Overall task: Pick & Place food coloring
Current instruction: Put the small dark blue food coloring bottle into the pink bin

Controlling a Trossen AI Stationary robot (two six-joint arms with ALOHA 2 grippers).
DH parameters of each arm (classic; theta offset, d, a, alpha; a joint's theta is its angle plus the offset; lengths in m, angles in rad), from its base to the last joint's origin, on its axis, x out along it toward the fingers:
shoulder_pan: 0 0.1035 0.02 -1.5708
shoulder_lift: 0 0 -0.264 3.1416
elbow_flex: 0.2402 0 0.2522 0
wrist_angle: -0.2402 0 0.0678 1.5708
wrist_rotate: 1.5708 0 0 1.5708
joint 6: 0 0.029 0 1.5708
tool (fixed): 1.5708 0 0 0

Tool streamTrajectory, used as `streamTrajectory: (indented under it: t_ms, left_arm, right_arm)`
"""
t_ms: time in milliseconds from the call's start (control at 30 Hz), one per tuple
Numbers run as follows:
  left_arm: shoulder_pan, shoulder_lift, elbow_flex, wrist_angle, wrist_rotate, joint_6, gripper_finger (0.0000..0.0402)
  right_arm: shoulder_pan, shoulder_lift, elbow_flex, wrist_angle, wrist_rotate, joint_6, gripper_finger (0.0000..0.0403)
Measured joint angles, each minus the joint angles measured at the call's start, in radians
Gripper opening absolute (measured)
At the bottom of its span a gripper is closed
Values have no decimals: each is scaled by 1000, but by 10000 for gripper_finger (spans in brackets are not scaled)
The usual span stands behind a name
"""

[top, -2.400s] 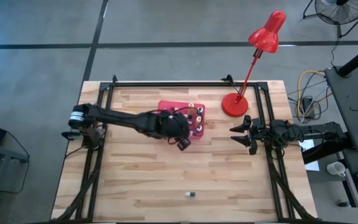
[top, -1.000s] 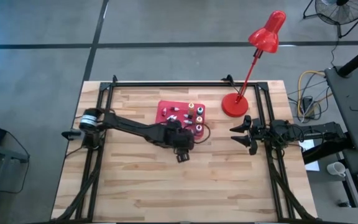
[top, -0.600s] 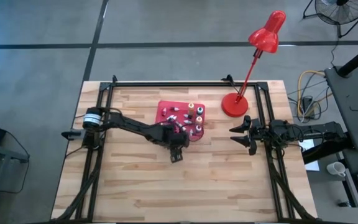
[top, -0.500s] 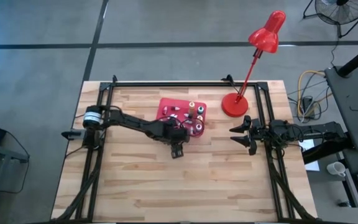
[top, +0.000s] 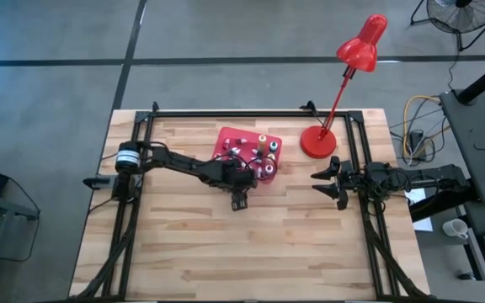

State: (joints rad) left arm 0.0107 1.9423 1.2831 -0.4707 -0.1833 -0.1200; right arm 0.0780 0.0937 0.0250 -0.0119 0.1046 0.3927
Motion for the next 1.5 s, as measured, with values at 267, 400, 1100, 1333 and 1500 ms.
streamTrajectory:
  t_ms: [267,400,1100,1333,1500]
  left_arm:
    - [9,-1,-33,2,10,2,208]
    - [7,-5,-51,-17,15,7,197]
    - [35,1,-39,47,48,-289,169]
    - [36,-2,-32,40,129,-495,169]
    - [36,-3,-18,25,142,-669,169]
  right_arm:
    - [0,0,0,0,0,0,201]
    - [0,0,0,0,0,0,201]
    - [0,0,0,0,0,0,201]
    - [0,0,0,0,0,0,201]
    - [0,0,0,0,0,0,201]
